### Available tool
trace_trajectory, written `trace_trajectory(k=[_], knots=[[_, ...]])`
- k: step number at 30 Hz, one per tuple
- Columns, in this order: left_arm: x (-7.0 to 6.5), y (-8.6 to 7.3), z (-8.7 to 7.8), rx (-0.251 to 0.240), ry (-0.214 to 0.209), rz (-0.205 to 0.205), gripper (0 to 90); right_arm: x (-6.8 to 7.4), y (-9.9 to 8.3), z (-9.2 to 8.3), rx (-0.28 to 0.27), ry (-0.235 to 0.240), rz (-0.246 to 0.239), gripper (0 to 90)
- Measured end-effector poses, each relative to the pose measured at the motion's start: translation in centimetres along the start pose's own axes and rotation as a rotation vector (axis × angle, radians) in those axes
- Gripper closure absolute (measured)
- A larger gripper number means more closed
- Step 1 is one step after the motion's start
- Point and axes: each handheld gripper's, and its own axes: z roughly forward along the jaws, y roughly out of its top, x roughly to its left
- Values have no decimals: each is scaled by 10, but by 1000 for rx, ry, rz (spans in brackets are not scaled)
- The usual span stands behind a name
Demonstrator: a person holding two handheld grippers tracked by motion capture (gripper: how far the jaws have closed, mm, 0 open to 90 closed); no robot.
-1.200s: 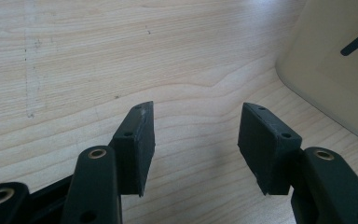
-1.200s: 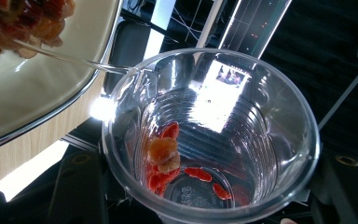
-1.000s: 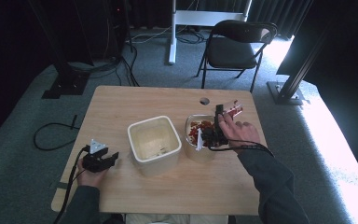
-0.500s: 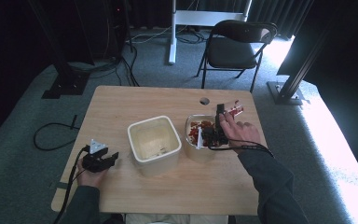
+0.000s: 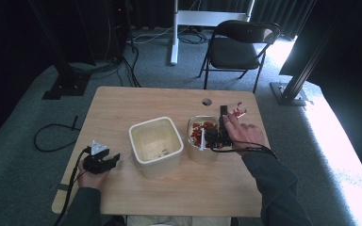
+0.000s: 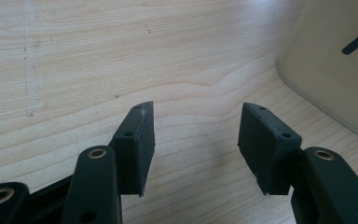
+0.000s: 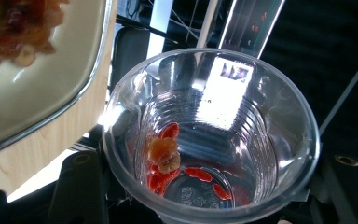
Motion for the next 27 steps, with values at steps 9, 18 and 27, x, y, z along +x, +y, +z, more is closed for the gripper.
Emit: trace_trajectory(k=[9,18,27], knots=[[0,0,0,-2,-2,-3,467,1,2,1,-11,21,26,364],[0,0,0,2,0,0,467,-2,5,-5,-50,24,43,366],[0,0,1,1,-3,-2,467,-7,-1,-7,-86,85,194,359]])
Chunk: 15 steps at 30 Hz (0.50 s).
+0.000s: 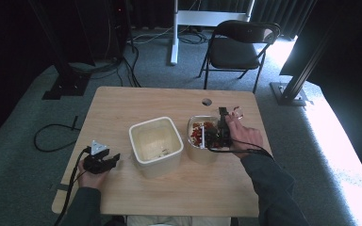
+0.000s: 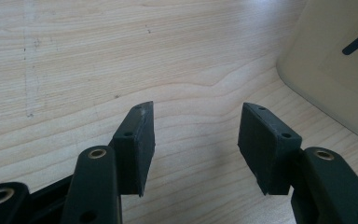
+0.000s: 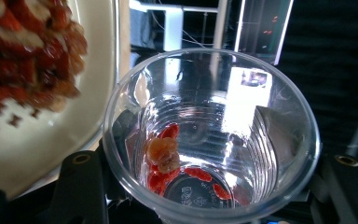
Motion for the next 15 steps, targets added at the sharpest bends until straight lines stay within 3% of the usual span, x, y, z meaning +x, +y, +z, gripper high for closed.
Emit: trace_trajectory(k=[3,4,15], knots=[[0,0,0,-1,1,1,467,-1,-2,-1,-8,22,37,357],[0,0,0,0,1,0,467,-3,-3,-2,-22,44,91,356],[0,0,0,0,1,2,467,-11,-14,-3,-47,108,265,354]])
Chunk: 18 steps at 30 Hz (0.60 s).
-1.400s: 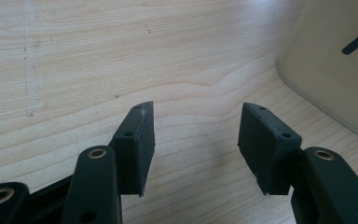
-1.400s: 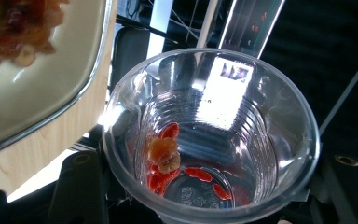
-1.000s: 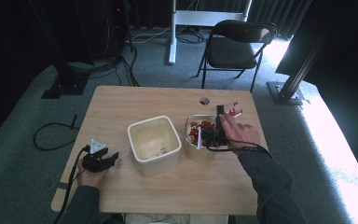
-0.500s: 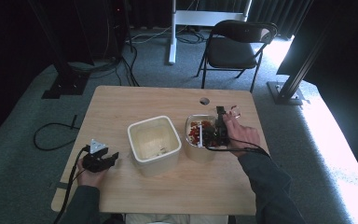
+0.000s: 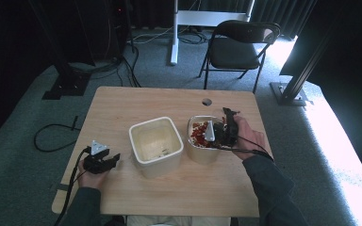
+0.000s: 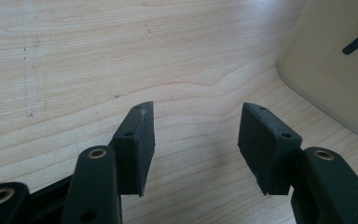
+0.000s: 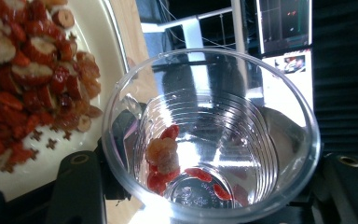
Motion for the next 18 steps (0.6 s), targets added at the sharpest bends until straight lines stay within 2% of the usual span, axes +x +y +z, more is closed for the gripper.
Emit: trace_trajectory(k=[1,4,5,7,8,18], knots=[[0,0,0,1,0,0,467,-4,-2,-1,-15,26,63,354],[0,0,0,2,0,1,467,-8,-5,-1,-22,47,123,354],[0,0,0,2,0,1,467,-8,-5,-1,-22,47,123,354],[0,0,0,1,0,1,467,-9,-7,-2,-27,62,160,353],[0,0,0,3,2,3,467,-10,-8,-2,-27,63,162,353],[1,-1,-2,2,4,2,467,-20,-19,-4,-73,118,316,350]])
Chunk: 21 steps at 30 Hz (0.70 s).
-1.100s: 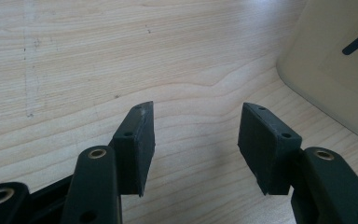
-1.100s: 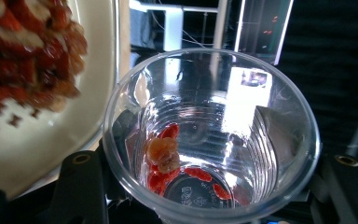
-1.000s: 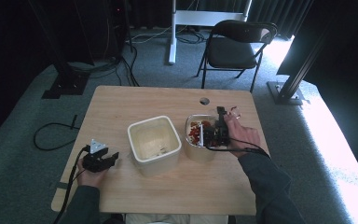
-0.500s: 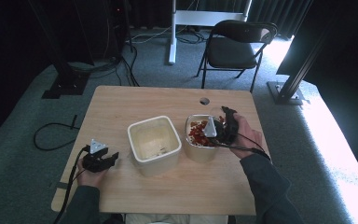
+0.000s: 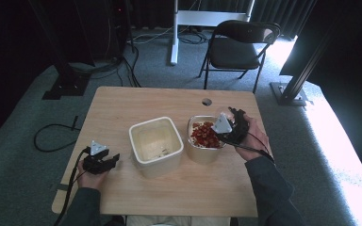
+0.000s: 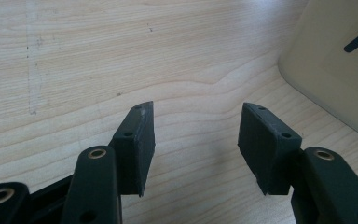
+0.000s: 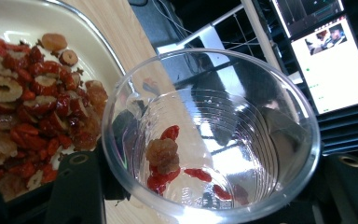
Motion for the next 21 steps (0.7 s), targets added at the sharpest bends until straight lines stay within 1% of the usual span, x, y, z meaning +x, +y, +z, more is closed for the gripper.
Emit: trace_trajectory(k=[3,6,12,13,14,17,21], knots=[[1,0,-1,-1,0,-4,467,-3,-1,-1,-11,15,49,349],[0,0,-1,0,1,-4,467,-5,-3,-1,-26,28,83,349],[0,-1,-1,-1,1,-4,467,-7,-4,-2,-40,43,106,348],[0,-1,-1,-1,0,-5,467,-8,-6,-3,-49,64,143,348],[0,-1,-1,1,1,-4,467,-9,-7,-3,-53,66,148,348],[1,-1,-1,1,1,-3,467,-12,-8,-4,-63,82,181,348],[0,0,0,2,1,-2,467,-19,-11,-6,-91,119,253,348]])
